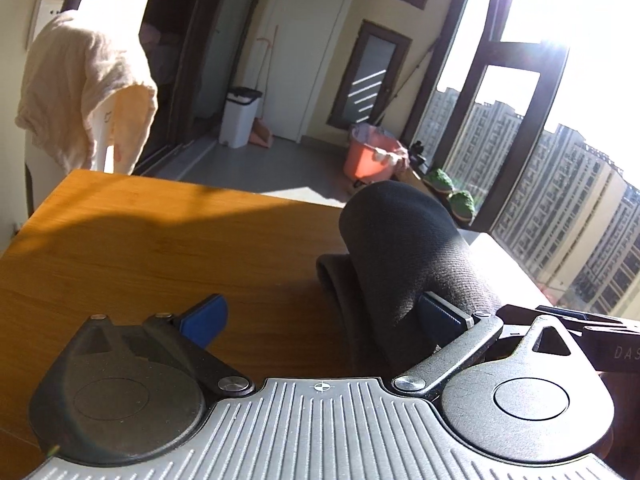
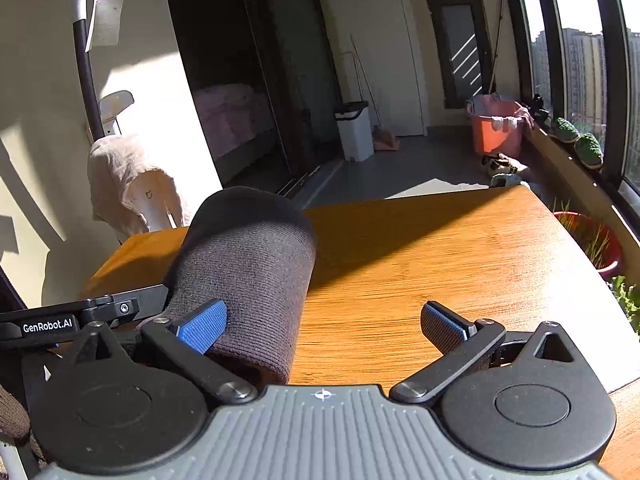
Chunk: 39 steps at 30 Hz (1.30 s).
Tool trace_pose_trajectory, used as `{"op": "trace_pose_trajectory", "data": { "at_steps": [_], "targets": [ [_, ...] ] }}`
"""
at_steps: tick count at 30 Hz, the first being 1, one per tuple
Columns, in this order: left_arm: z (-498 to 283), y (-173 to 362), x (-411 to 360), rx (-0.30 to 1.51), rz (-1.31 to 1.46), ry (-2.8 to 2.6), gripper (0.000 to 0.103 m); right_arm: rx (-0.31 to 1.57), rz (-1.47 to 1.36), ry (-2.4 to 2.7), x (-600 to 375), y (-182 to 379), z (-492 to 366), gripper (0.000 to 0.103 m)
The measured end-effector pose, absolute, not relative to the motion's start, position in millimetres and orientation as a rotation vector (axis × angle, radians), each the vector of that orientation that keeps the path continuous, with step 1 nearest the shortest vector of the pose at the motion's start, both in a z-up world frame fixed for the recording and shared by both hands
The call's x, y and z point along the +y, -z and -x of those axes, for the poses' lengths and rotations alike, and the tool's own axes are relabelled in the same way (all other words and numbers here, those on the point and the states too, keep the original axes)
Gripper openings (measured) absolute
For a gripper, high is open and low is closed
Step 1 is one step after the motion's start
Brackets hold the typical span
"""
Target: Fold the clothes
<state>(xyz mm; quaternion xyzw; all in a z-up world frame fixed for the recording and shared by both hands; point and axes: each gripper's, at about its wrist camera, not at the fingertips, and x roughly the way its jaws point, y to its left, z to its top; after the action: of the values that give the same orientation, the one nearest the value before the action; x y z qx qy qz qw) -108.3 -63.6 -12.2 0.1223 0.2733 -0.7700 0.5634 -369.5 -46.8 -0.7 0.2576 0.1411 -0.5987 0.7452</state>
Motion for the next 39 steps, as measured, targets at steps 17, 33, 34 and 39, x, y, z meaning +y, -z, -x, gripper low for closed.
{"op": "trace_pose_trajectory", "data": {
  "at_steps": [17,33,34,39],
  "targets": [
    [115.3,0.8,-54.2,0.587,-0.375,1.76,0.103,0.339,-0.56,1.343,-48.0,-0.8,362.8,0.103],
    [105.3,-5.7,-32.7,0.573,-0.406,1.695,0.103,0.287,-0.611,1.328,-30.5,-11.9,368.2,0.103],
    [105.6,-4.8,-26.8,0.568,-0.42,1.686,0.103,0.293,-0.614,1.331,-26.0,-11.1,368.5,0.103],
    [118.3,8.5,-2.7,0.622,-0.543,1.609,0.103,0.342,-0.629,1.38,-1.7,1.2,365.5,0.103]
  ]
}}
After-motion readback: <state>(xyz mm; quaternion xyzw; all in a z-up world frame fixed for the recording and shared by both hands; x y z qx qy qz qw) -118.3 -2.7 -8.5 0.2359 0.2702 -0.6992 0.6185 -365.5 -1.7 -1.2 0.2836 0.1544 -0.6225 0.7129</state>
